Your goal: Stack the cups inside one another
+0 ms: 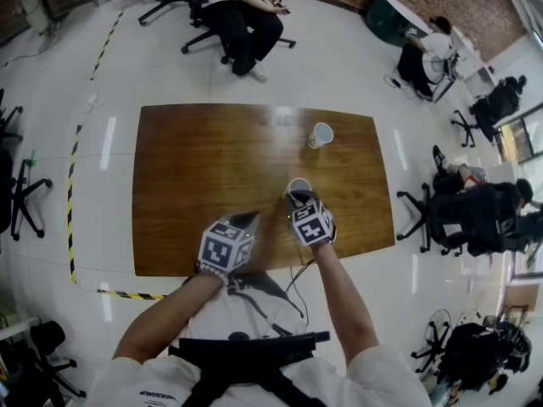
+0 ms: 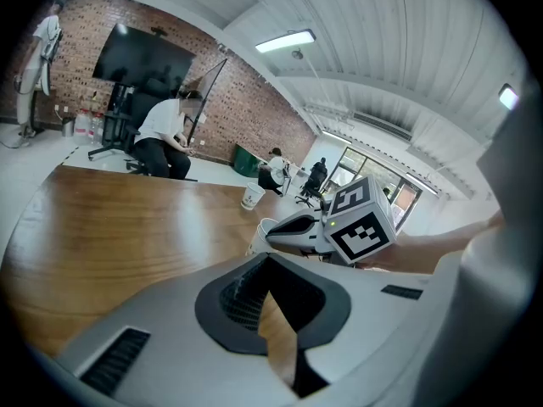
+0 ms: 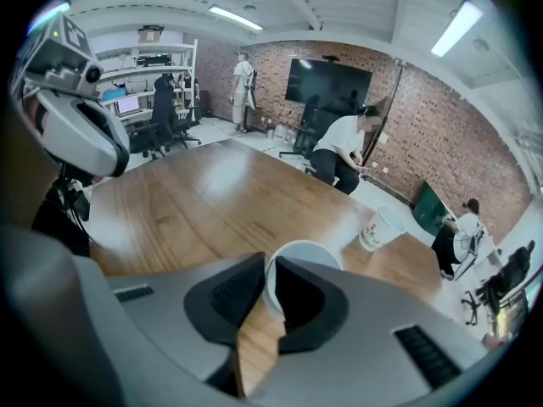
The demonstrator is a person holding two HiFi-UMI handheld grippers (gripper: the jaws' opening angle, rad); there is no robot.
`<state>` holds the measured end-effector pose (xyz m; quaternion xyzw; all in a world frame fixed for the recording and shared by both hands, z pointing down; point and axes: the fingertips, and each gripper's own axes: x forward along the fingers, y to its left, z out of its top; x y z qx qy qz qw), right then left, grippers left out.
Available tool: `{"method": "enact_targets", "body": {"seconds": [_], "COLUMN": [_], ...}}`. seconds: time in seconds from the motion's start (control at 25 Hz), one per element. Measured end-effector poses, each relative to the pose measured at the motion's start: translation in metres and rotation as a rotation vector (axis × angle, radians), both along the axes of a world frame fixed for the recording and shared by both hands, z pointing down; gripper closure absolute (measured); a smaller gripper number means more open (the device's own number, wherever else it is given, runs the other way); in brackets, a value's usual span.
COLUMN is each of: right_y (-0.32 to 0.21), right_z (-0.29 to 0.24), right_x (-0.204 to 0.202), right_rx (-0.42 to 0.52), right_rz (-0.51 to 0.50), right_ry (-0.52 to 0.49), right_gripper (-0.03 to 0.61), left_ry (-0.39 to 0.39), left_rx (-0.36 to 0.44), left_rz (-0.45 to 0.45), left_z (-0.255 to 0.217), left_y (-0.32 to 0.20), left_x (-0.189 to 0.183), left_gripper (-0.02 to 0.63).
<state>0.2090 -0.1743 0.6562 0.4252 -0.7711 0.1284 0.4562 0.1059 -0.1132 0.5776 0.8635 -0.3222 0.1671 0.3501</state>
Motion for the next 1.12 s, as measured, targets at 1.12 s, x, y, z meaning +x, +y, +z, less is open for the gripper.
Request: {"method": "enact_targets", "body": {"seconds": [1.12], "right_y": [0.03], "right_z": [-0.11], "right_x": [0.098], "right_rx": [0.292], "right_rz": [0.457], "right_ry": [-0.287], "right_gripper": [0.494], "left_ry": [-0.006], "left_rx": [0.11], "left_rz": [0.102], "left_z": [-0.023], "left_y": [-0.015], "left_x": [0.031], "left_gripper": [0.617]}}
